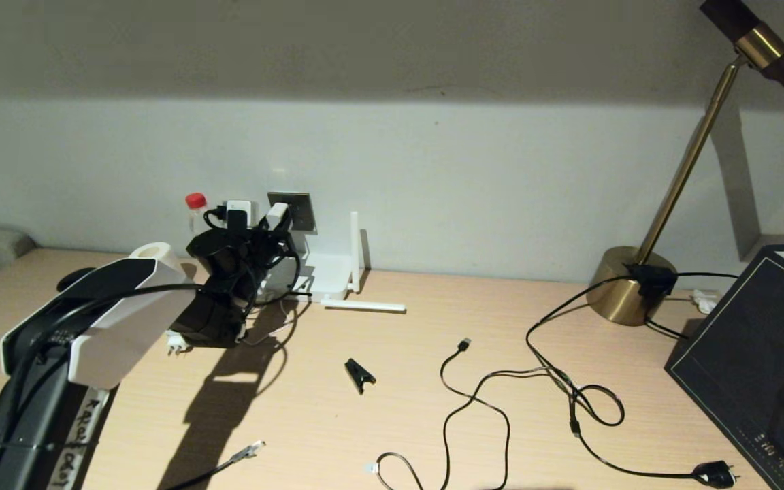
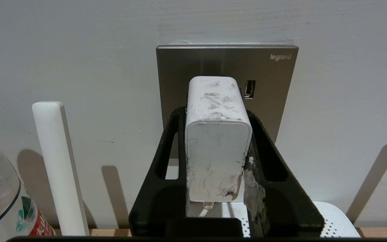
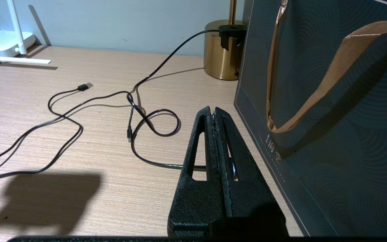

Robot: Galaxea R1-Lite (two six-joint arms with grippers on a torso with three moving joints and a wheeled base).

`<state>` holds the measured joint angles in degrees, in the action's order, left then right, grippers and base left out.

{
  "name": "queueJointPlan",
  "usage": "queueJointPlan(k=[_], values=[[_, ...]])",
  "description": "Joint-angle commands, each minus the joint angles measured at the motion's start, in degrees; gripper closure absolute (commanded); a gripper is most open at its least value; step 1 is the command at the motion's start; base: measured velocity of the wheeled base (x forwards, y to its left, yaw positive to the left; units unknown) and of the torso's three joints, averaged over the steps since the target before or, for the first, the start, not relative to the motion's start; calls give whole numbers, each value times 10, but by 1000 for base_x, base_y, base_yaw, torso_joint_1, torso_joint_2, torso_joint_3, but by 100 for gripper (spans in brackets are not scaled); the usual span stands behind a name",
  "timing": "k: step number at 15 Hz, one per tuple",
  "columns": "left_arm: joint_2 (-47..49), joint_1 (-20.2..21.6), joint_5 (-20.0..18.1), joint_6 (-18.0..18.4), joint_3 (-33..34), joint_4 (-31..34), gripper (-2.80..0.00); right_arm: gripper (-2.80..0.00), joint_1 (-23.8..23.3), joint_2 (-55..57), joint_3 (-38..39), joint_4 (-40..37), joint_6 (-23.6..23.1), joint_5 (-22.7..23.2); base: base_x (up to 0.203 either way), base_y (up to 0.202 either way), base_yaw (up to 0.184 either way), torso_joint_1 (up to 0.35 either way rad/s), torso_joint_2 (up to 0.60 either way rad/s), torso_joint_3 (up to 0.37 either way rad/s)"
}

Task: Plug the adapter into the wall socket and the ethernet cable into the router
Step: Plug plug into socket

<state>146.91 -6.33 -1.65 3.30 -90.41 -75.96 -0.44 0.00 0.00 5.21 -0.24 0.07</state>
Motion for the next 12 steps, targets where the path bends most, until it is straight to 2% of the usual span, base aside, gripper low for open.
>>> queueJointPlan(k=[1, 12], values=[[0, -2, 0, 0, -1, -3, 0, 0, 0, 0, 20, 1, 0, 0, 0, 0, 0, 0, 0, 0], [6, -3, 1, -2, -14, 1, 0, 0, 0, 0, 20, 1, 0, 0, 0, 0, 0, 0, 0, 0]])
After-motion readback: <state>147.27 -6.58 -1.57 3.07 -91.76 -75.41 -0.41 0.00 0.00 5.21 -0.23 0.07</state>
